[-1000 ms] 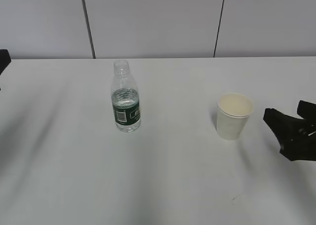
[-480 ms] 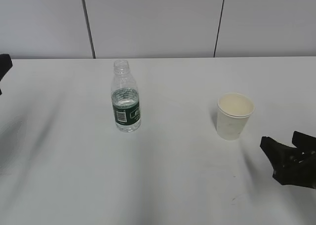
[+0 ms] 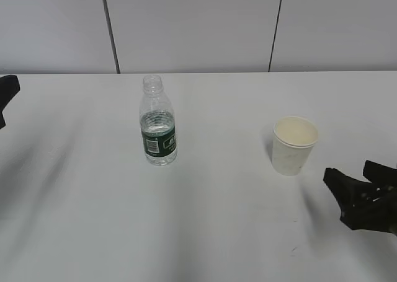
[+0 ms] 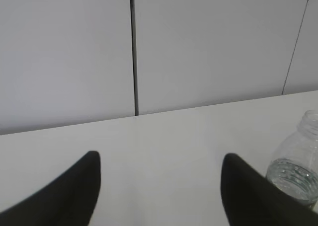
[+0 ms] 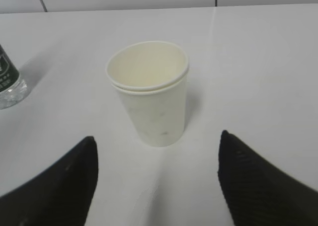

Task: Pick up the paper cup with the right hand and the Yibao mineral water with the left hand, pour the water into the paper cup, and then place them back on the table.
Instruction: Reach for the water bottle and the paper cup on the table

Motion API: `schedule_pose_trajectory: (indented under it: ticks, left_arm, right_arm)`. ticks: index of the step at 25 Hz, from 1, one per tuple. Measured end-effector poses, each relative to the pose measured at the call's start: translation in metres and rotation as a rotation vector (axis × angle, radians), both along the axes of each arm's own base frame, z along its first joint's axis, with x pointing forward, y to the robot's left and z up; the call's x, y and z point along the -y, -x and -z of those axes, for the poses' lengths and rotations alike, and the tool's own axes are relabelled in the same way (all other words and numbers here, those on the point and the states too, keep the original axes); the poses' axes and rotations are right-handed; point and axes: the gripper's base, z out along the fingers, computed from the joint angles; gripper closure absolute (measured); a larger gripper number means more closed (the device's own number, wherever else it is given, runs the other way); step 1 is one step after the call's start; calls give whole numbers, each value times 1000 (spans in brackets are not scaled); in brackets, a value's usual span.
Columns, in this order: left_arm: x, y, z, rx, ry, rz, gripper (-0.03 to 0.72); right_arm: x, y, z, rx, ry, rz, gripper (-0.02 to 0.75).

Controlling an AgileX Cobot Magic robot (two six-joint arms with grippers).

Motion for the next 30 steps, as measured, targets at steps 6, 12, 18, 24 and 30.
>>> schedule_pose_trajectory:
  ticks: [6, 12, 18, 24, 30]
  left_arm:
    - [0, 0, 0, 0, -1, 1, 220]
    - [0, 0, 0, 0, -2, 2, 220]
    - [0, 0, 0, 0, -2, 2, 220]
    - [0, 0, 0, -1, -3, 2, 220]
    - [0, 0, 0, -1, -3, 2, 220]
  right_arm:
    - [-11, 3, 0, 4, 14, -134, 153]
    - [-14, 4, 0, 5, 18, -177, 153]
    - [-14, 4, 0, 5, 18, -175, 153]
    - [-12, 2, 0, -1, -10, -141, 153]
    - [-13, -5, -4, 3, -92, -113, 136]
